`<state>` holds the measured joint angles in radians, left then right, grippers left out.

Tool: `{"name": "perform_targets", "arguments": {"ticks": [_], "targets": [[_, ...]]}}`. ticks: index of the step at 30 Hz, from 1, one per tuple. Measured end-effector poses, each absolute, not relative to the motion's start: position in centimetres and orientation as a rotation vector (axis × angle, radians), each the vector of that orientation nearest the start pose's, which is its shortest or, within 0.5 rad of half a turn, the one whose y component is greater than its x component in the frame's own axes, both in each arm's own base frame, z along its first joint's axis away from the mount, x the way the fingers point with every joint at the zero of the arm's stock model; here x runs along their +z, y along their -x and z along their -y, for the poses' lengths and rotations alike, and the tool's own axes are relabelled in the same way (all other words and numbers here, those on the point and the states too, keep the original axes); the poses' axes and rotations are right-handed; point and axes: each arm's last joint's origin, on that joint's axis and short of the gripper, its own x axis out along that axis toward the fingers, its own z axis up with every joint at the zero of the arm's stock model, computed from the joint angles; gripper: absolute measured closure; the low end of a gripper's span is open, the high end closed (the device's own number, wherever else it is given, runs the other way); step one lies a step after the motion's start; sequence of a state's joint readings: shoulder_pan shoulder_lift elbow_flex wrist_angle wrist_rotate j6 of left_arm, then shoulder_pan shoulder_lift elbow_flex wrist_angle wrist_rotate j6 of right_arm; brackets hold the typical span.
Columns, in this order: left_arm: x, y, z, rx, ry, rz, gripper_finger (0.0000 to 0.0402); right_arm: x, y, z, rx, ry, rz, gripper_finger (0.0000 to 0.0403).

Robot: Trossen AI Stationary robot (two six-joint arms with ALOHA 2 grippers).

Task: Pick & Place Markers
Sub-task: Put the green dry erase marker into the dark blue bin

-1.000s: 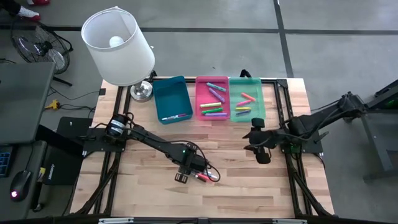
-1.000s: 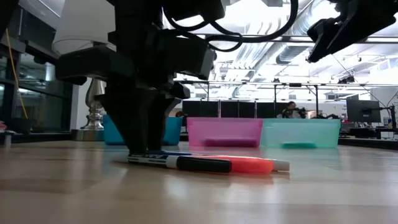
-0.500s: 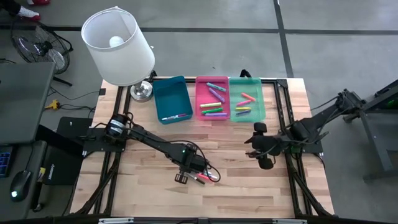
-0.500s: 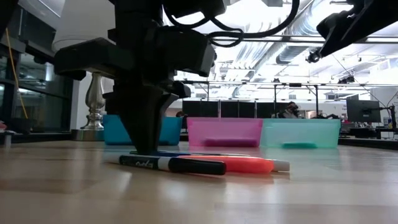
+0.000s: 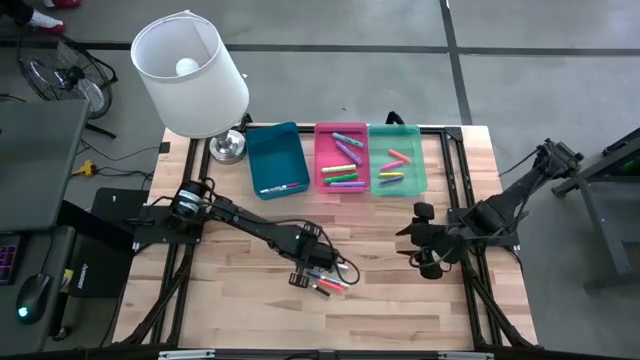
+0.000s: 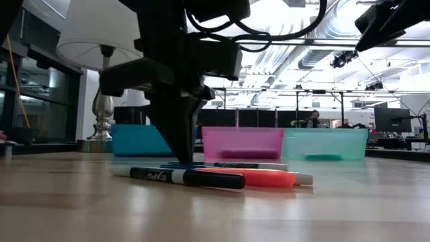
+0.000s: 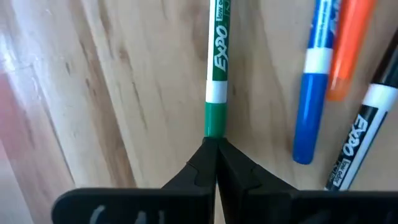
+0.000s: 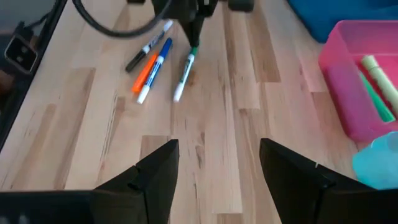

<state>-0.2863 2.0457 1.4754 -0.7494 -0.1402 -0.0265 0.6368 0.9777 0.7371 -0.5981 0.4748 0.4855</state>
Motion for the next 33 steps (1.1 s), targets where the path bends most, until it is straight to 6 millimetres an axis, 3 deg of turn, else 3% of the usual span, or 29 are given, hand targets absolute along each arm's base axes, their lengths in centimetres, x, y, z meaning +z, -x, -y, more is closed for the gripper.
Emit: {"name": "perform_targets", "arguments": {"ticks": [5,15,23,27,33], "targets": [[16.4,-39.7,9.7,-0.068,-0.237,-1.242,0.0401,24.2,-17.2,-11.5,-0.064,0.025,-0.698,0.0190],[17.2,-39.9,9.5,-0.109,-0.219,-1.239,0.0401,19.0,-20.5,-13.8,-0.161,0.124,-0.795,0.0190],[17.3,-40.1,9.3,-0.063,-0.320,-1.212,0.0395,17.9,-21.1,-14.3,-0.153,0.119,-0.808,0.0190],[17.7,-40.5,8.9,-0.047,-0.386,-1.193,0.0359,17.9,-21.1,-14.4,-0.154,0.113,-0.806,0.0190],[18.1,-41.3,6.1,-0.011,-0.368,-1.175,0.0246,18.0,-21.1,-14.4,-0.162,0.093,-0.804,0.0190]]}}
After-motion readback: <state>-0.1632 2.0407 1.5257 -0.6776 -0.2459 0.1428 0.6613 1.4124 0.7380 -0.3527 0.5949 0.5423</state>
